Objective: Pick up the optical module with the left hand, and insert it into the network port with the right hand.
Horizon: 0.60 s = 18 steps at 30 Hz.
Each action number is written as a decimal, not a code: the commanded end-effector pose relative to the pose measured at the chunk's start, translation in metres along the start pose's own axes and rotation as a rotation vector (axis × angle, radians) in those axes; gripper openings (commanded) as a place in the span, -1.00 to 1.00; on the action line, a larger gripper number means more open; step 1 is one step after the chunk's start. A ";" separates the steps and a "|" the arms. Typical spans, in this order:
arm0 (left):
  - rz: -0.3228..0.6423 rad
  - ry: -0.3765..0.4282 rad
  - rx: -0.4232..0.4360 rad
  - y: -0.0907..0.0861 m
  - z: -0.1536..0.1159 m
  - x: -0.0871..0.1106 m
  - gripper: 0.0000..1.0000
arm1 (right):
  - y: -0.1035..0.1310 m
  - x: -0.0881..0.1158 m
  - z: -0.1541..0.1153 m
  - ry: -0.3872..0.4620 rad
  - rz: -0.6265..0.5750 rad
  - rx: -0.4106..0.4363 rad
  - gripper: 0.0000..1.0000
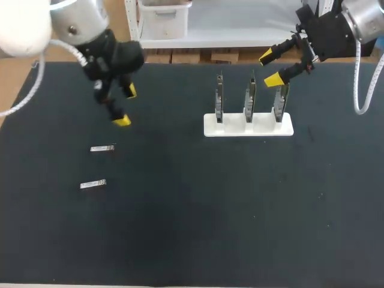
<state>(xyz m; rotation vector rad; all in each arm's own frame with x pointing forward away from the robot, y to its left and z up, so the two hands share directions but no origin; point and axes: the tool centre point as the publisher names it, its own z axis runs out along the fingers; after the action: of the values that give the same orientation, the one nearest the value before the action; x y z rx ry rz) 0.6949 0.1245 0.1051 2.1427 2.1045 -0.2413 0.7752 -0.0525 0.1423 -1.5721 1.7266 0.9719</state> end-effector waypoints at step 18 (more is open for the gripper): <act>-0.048 0.061 -0.070 -0.042 0.033 0.066 1.00 | 0.001 0.000 0.000 0.000 0.000 0.003 1.00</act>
<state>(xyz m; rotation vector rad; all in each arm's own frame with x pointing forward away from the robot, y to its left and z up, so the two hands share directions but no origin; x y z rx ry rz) 0.6551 0.1774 0.0623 2.0973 2.1715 -0.1041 0.7752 -0.0525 0.1423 -1.5721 1.7266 0.9719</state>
